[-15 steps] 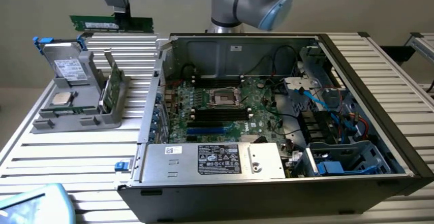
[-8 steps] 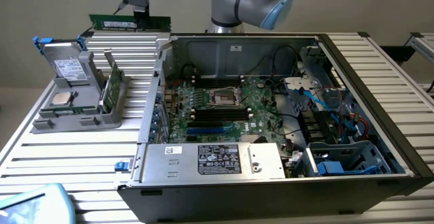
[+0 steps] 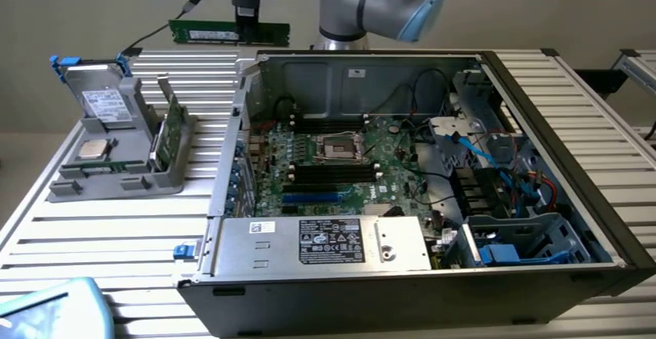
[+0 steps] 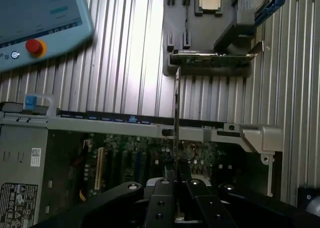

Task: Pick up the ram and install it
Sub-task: 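Pick up the ram and move it above insertion slot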

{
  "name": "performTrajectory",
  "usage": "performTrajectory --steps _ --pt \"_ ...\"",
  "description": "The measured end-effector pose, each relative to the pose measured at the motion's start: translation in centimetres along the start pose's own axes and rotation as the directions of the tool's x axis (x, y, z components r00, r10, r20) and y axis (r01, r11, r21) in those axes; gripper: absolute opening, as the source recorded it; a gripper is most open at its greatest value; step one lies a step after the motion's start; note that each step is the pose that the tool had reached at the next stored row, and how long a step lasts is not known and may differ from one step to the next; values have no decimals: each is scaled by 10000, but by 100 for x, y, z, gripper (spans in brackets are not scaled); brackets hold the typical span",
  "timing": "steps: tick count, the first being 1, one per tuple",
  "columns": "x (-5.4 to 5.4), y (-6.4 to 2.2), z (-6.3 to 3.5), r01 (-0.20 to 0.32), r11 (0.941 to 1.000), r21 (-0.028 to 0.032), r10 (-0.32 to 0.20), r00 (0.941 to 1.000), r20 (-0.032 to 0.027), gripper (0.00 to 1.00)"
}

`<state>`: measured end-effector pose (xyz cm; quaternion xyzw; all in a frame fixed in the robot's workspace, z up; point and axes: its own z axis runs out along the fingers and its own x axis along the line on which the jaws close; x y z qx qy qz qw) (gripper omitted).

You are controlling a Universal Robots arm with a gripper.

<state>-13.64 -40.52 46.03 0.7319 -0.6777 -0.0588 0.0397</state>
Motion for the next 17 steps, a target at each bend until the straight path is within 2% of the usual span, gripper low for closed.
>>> performTrajectory --steps 10,17 --pt "33 -448 -84 22 10000 9 -22 9999 120 13" --pt "56 -749 -132 24 10000 35 -24 9999 130 13"
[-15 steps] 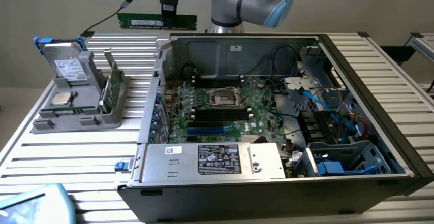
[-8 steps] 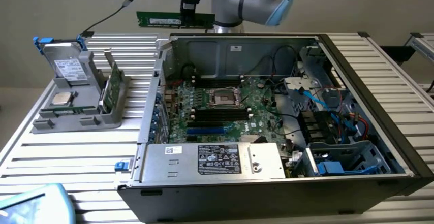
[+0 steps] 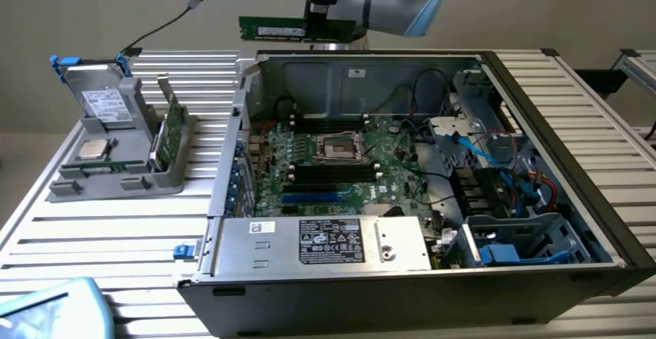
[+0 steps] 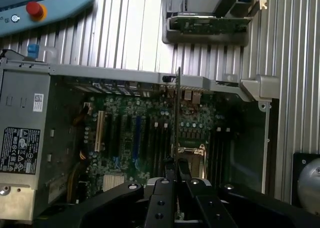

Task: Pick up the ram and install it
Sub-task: 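Pick up the ram and move it above insertion slot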

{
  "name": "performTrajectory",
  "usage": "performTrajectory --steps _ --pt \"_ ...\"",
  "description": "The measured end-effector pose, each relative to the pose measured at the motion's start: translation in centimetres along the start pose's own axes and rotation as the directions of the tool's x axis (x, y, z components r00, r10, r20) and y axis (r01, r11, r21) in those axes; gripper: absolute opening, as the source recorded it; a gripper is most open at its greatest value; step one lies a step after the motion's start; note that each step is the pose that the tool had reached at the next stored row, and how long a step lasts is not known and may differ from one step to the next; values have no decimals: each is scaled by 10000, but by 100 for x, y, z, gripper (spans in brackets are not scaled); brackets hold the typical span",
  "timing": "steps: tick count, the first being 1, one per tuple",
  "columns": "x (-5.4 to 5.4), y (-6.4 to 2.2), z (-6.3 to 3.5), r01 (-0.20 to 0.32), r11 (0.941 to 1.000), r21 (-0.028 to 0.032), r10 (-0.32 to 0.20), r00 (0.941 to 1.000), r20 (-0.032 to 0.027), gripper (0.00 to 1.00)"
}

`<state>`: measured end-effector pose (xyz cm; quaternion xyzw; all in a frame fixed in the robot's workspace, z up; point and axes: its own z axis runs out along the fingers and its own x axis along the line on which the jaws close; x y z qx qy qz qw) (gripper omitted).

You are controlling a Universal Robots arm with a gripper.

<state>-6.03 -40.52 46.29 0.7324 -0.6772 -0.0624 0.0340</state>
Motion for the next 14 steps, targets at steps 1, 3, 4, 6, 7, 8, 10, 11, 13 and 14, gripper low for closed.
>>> performTrajectory --steps 1,3,4,6,7,8,10,11,13,14 --pt "2 -34 -5 0 10000 22 0 10000 -3 13" --pt "6 -101 -14 4 10000 91 -4 10000 -7 13" --pt "7 -132 -17 5 9999 140 -5 10000 -10 13" --pt "7 -180 -22 10 9997 259 -10 10000 -19 13" --pt "5 -200 -24 12 9995 325 -12 10000 -25 13" --pt "3 -219 -26 14 9993 379 -13 10000 -31 13" --pt "2 -250 -24 8 9990 452 -7 10000 -34 13" --pt "2 -261 -21 -3 9989 472 5 10000 -33 13" --pt "4 -280 -9 -72 9988 487 73 10000 -24 13" --pt "4 -289 0 -117 9987 490 119 9999 -19 13"
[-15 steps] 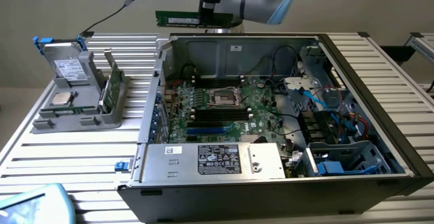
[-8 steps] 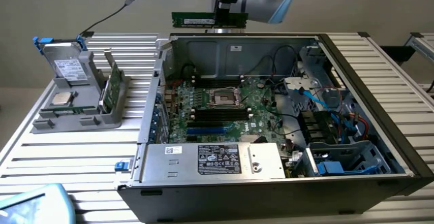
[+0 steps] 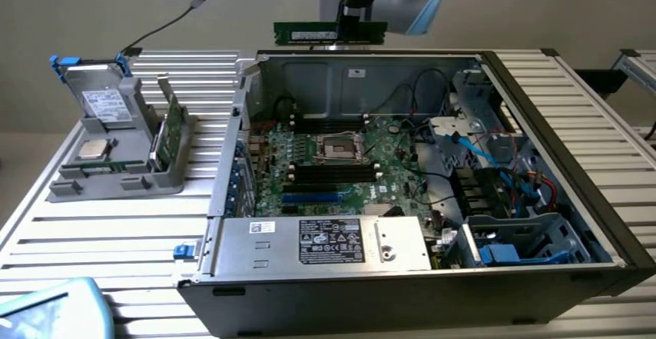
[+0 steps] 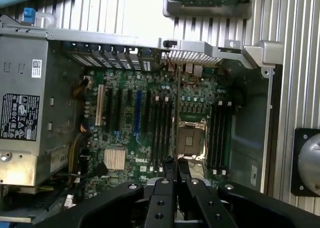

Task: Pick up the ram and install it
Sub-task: 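Pick up the ram and move it above insertion slot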

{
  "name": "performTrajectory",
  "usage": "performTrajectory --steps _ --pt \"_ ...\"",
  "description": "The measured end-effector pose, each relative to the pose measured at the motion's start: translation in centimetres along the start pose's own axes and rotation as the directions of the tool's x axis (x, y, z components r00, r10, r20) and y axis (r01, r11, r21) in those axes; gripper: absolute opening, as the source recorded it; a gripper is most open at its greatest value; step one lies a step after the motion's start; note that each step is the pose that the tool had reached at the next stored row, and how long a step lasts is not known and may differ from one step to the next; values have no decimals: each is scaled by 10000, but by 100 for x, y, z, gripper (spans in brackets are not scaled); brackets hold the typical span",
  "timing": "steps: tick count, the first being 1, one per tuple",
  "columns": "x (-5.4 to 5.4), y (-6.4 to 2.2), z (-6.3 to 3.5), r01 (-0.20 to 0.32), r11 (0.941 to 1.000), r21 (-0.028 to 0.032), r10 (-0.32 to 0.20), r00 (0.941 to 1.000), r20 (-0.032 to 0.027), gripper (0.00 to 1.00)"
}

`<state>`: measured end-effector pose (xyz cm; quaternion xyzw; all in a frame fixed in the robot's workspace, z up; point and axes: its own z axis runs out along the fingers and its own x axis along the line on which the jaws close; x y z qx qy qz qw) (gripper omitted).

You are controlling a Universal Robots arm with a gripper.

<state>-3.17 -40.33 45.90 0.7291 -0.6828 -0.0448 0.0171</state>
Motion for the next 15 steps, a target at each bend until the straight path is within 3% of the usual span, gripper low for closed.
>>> performTrajectory --steps 15 --pt "5 -149 126 -712 9975 28 711 9974 62 13"
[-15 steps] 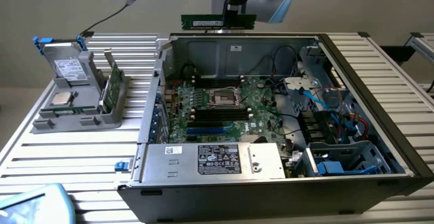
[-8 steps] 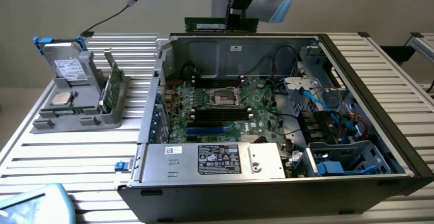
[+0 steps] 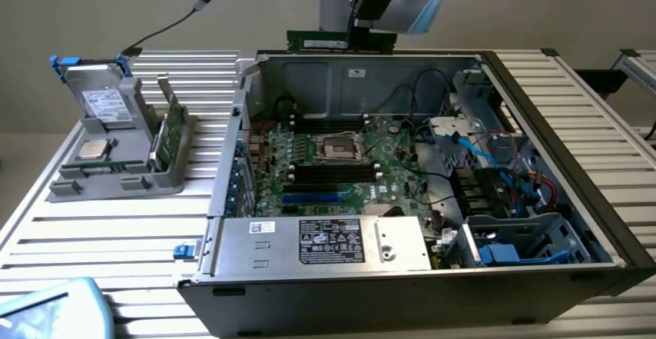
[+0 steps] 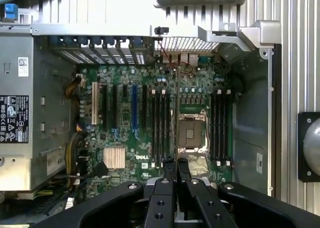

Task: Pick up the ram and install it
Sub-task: 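Pick up the ram and move it above insertion slot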

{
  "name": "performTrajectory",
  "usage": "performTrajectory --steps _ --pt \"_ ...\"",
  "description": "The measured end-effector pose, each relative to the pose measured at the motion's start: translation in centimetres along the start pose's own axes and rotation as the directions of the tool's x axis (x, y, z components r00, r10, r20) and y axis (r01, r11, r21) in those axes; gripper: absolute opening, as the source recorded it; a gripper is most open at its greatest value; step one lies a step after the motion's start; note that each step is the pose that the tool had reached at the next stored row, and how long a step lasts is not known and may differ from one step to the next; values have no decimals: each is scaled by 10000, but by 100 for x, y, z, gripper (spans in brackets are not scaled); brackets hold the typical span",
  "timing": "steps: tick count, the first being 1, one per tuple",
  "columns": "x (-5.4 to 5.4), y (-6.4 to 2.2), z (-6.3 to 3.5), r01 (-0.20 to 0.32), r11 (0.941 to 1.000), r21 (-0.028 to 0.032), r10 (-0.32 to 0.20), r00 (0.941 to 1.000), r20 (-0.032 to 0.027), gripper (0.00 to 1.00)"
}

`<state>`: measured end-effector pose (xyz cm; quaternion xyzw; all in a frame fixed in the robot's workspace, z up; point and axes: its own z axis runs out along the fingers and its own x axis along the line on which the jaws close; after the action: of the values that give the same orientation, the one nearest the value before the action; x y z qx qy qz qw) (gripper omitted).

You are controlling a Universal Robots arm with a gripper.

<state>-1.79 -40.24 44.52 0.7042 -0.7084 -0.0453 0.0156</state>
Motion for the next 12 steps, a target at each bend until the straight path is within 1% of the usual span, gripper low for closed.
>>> performTrajectory --steps 6,12 --pt "-14 -122 67 -128 9999 6 128 9999 12 13" --pt "-16 -141 175 -171 9999 7 171 9999 15 13"
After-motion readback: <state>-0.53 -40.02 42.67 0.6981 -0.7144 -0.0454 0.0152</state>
